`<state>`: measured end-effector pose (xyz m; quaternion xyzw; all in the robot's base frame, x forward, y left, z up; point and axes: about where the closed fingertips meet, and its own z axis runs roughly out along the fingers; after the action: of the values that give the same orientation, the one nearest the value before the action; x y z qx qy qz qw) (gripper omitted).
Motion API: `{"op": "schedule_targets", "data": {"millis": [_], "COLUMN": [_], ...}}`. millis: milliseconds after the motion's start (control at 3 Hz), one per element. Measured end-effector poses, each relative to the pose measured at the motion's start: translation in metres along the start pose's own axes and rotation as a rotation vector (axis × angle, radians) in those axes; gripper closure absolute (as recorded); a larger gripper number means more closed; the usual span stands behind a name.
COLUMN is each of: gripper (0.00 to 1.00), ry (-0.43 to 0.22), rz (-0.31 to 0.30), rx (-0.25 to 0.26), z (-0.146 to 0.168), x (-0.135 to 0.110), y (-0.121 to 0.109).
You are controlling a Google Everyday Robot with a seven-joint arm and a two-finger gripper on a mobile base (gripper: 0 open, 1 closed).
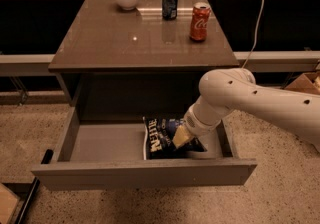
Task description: Pick blue chip bag from top drawer and place on counter
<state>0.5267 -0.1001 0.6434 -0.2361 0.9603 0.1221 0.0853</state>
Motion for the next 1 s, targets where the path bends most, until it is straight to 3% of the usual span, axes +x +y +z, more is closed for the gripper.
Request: {"op": "schedule_targets", "data": {"millis": [667, 1000], "gripper": [1.0, 0.85], "ry": [-0.006, -0.004], "rz": [-0.01, -0.011], "rx": [0.0, -0.001], "z": [-0.0055, -0.0046], "x": [-0.0022, -0.0018], "y": [-0.0004, 0.0003]}}
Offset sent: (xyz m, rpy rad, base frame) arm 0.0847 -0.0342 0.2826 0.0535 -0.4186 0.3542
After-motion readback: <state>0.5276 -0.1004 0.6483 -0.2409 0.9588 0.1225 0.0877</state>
